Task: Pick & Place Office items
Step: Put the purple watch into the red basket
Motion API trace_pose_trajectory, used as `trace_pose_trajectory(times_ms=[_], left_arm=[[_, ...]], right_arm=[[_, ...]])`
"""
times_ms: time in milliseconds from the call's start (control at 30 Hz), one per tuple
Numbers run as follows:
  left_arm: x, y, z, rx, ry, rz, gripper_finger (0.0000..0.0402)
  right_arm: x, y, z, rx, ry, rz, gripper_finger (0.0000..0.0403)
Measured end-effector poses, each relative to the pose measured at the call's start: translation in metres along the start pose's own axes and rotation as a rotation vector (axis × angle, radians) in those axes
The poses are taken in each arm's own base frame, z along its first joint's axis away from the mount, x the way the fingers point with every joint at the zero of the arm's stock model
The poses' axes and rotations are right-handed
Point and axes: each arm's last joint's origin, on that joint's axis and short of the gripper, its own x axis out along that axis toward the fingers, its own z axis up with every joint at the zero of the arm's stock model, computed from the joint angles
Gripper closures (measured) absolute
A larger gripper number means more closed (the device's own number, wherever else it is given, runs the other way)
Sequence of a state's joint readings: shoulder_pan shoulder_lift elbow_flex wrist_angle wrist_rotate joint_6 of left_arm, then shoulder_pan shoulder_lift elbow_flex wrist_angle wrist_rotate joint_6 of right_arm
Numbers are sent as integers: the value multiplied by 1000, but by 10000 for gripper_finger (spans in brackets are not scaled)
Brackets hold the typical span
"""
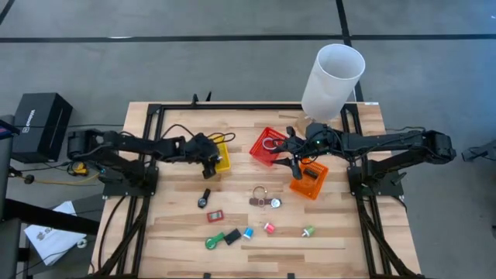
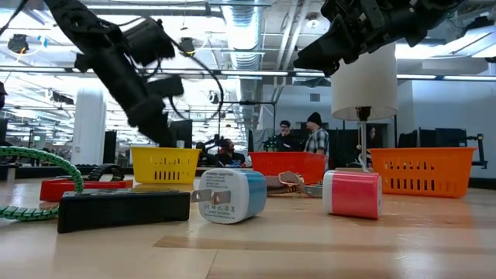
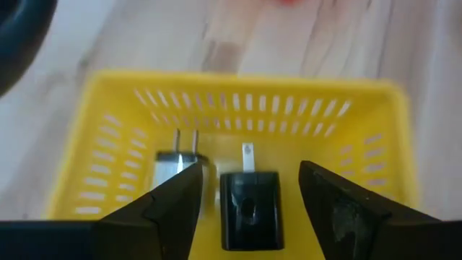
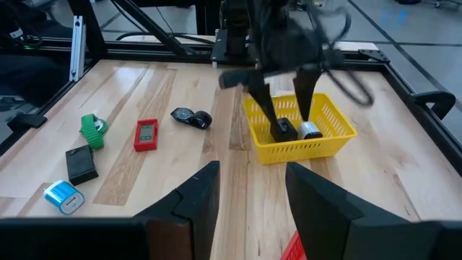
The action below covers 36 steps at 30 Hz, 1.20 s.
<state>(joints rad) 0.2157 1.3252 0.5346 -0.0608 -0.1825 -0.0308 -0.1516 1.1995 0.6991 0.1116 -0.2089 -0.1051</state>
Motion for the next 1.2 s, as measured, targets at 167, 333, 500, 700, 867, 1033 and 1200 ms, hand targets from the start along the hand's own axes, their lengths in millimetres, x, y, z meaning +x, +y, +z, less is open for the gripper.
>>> trace_pose_trajectory(times_ms=[167,333,500,700,867,1033,1200], left_arm=[[-28,2,13,-52,-141,-16,181],[-51,-6,19,-98,-248,-73,196],[-61,-24,19,-58,-281,-148,207],[-67,-42,17,-72,-281,-226,210],[-70,-49,15,-58,-283,-251,209],[-71,-51,16,-58,-291,-256,214],[-71,-51,16,-59,-294,-256,215]], right_arm=[[0,0,0,-1,-1,1,253],[0,0,1,-1,-8,0,253],[-1,-3,0,-36,-8,-14,257],[7,8,1,-70,-15,28,247],[30,30,-4,-60,8,108,208],[63,62,-17,-91,129,82,175],[83,87,-25,-62,285,12,173]])
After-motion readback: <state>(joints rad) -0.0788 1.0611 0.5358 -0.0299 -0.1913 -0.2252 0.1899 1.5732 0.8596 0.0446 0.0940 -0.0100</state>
